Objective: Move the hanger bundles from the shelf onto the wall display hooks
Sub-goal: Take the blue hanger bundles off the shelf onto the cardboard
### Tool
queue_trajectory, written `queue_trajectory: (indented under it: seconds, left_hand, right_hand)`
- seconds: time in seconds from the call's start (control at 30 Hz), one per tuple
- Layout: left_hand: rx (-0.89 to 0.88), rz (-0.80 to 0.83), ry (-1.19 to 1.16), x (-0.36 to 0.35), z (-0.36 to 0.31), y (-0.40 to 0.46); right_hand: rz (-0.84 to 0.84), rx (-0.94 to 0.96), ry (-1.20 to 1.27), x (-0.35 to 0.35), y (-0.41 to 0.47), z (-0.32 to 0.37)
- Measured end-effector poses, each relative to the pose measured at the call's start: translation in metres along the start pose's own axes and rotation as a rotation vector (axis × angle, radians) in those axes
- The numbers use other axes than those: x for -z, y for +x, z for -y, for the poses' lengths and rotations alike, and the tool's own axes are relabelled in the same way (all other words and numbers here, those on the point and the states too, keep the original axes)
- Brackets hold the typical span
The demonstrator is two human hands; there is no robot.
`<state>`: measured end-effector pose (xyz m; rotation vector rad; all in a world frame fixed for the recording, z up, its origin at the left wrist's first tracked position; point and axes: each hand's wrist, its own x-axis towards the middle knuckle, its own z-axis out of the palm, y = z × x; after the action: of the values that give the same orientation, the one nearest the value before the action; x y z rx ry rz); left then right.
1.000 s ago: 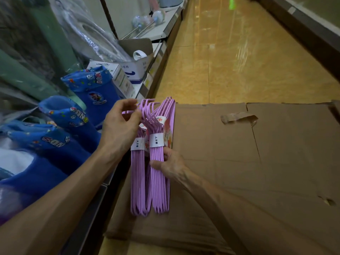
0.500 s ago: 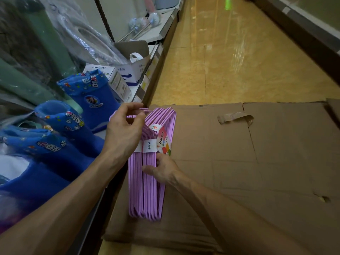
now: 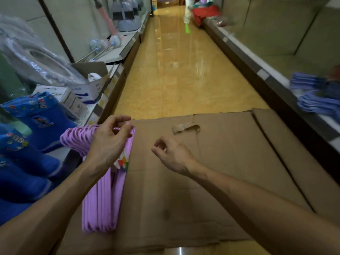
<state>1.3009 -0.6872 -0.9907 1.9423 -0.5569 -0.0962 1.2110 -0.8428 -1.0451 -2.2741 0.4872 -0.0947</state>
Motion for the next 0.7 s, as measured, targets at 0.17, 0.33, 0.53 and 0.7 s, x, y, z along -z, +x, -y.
queue_trajectory:
  seconds: [0.17, 0.33, 0.53, 0.7]
  left_hand:
    - [-0.041, 0.089, -0.051, -0.045, -0.034, -0.007]
    - [-0.112, 0.205, -0.052, -0.098, -0.066, -0.012]
    - [-0.146, 0.347, -0.173, -0.174, -0.106, -0.023]
    - [-0.199, 0.488, -0.277, -0.239, -0.148, -0.049]
  right_hand:
    - [-0.118, -0.008, -0.037, 0.066, -0.037, -0.029]
    - [-0.221, -0.054, -0.077, 0.125, -0.078, -0.056]
    - [-0.402, -0.181, -0.129, 0.203, -0.138, -0.104]
    - [-0.537, -0.261, -0.185, 0.257, -0.194, -0.140]
